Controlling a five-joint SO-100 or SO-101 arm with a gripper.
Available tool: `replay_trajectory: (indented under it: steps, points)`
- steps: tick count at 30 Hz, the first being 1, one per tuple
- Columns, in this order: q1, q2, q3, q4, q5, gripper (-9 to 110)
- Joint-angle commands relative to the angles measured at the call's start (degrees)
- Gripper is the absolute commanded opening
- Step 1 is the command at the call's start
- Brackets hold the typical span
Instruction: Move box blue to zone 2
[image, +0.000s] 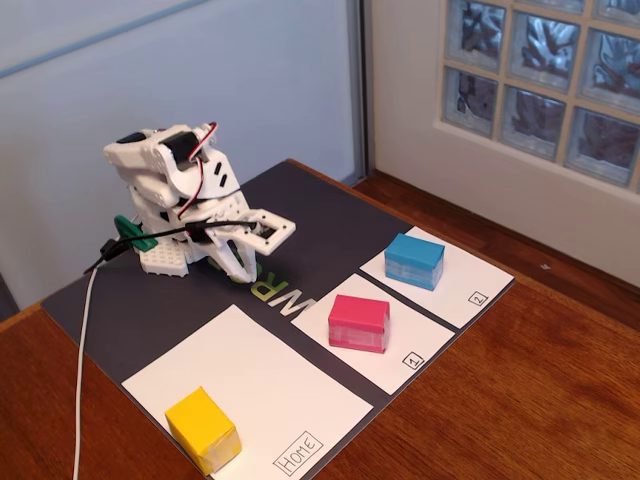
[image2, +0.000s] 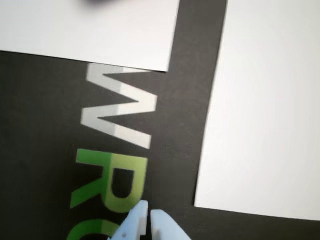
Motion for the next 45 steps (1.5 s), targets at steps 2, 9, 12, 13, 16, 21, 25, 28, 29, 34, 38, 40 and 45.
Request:
replay_trajectory:
  steps: [2, 9, 12, 13, 16, 21, 25, 28, 29, 34, 38, 40, 45]
  points:
    - [0.88, 2.99, 1.32, 2.11, -0.97, 0]
    - [-1.93, 2.99, 1.32, 2.37, 0.26, 0]
    - [-1.41, 2.99, 1.32, 2.37, 0.26, 0]
    - [-1.14, 2.99, 1.32, 2.37, 0.35, 0]
    - [-1.14, 2.99, 1.32, 2.37, 0.35, 0]
    - [-1.14, 2.99, 1.32, 2.37, 0.35, 0]
    - [-1.14, 2.99, 1.32, 2.37, 0.35, 0]
    - [-1.14, 2.99, 1.32, 2.37, 0.35, 0]
    - [-1.14, 2.99, 1.32, 2.37, 0.35, 0]
    - [-1.14, 2.99, 1.32, 2.37, 0.35, 0]
    - [-1.14, 2.99, 1.32, 2.37, 0.35, 0]
    - [-1.14, 2.99, 1.32, 2.37, 0.35, 0]
    - [-1.14, 2.99, 1.32, 2.37, 0.35, 0]
